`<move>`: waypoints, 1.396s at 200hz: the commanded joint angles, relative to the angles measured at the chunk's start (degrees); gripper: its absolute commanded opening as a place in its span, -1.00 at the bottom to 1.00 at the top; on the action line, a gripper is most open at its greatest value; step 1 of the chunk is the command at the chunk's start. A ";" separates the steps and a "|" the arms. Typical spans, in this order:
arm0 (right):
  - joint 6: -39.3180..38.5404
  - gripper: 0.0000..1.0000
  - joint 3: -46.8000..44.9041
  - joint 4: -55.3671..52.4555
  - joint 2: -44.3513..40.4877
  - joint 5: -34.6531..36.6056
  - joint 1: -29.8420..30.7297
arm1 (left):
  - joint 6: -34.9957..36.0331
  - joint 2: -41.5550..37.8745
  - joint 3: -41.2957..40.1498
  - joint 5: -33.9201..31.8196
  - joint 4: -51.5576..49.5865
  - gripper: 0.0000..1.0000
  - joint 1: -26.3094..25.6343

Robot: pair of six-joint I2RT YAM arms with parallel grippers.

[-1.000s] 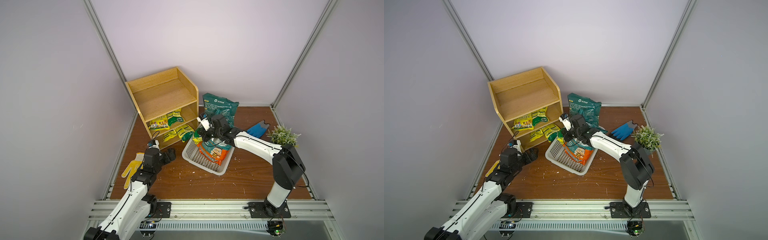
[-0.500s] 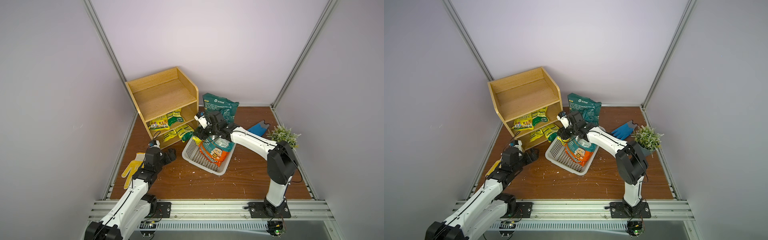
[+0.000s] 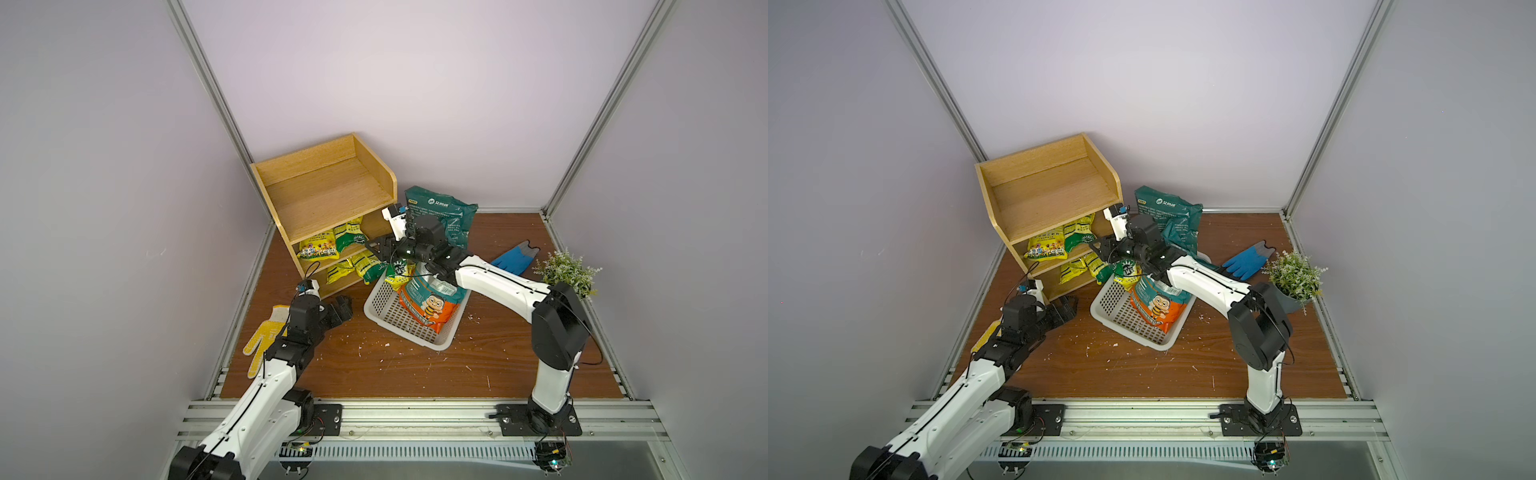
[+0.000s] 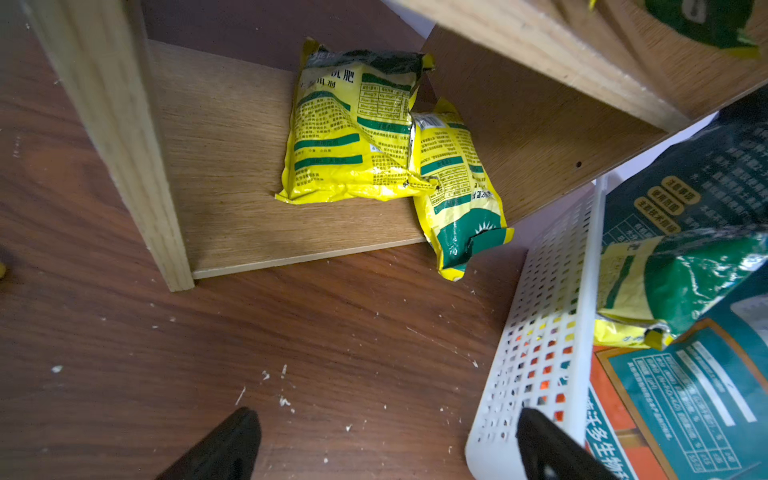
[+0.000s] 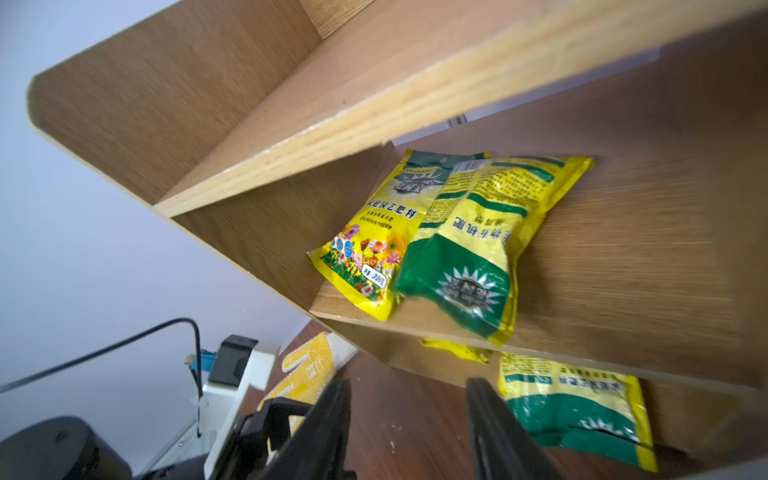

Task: Take down the fertilizer bag from the shelf
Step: Pick up the fertilizer bag from the shelf.

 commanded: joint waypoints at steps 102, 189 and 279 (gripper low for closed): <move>18.53 0.17 4.98 15.07 10.36 4.61 1.26 | -0.48 -2.49 -2.80 -0.24 0.58 0.99 0.68; 20.71 -1.00 6.64 21.95 13.73 9.02 0.63 | -0.36 -4.85 -3.04 -1.38 -1.58 0.99 0.68; 14.59 -1.00 -3.72 28.22 -1.66 -2.03 -4.85 | -0.53 -3.48 -1.93 -0.86 -1.02 0.99 0.68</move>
